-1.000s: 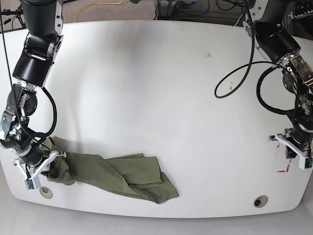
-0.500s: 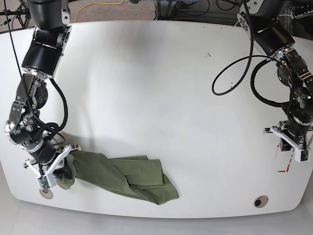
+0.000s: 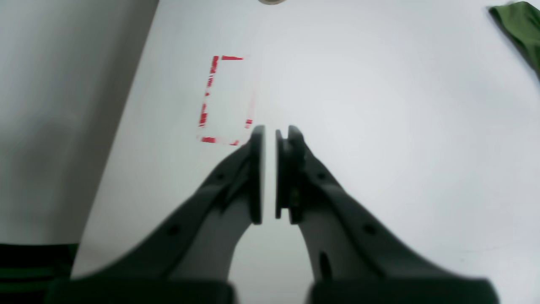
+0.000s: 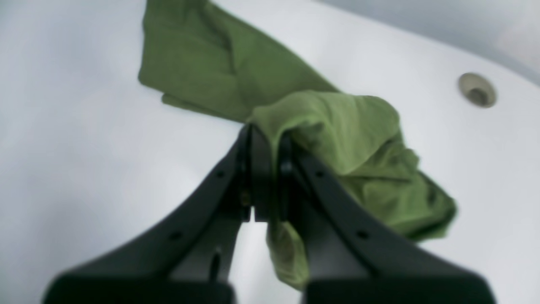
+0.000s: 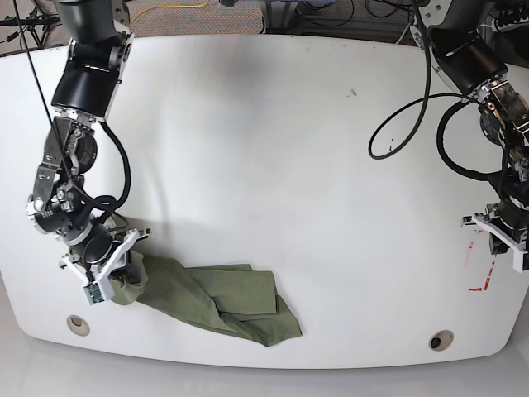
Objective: Fold the T-shirt properly
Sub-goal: 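Lift the shirt with the right gripper and swing it over the table center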
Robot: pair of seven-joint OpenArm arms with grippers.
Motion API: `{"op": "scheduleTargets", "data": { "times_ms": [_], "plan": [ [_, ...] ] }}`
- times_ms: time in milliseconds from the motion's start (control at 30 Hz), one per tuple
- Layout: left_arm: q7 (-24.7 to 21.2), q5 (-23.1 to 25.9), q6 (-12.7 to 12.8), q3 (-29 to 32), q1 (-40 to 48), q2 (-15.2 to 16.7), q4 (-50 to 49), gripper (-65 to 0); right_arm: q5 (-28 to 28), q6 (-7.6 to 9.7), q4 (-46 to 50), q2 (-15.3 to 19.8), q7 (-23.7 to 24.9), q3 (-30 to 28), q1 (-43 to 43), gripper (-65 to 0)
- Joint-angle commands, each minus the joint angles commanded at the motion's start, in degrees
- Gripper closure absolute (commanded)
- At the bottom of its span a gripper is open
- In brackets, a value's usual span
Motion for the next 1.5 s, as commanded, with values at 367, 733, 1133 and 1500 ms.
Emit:
{"op": "scheduleTargets", "data": {
  "times_ms": [367, 733, 1133, 1500],
  "plan": [
    [-0.18, 0.0, 0.0, -6.77, -1.49, -7.74, -0.62, 0.0, -0.09, 0.0, 3.16, -9.67, 0.0, -13.71, -3.08, 0.0],
    [-0.18, 0.0, 0.0, -9.41, -1.93, -14.95, -0.62, 0.0, -2.55, 4.22, 7.74, -17.85, 0.0, -29.71, -7.56, 0.0],
    [-0.18, 0.0, 0.0, -11.6, -1.41, -14.95, -0.18, 0.0, -12.57, 7.56, 17.23, -15.91, 0.18, -40.09, -18.02, 0.0],
    [-0.18, 0.0, 0.0, -10.11, 0.62, -7.91, -0.44, 0.0, 1.67, 7.65, 16.88, -5.1, 1.93, -10.02, -17.32, 0.0]
  ]
}}
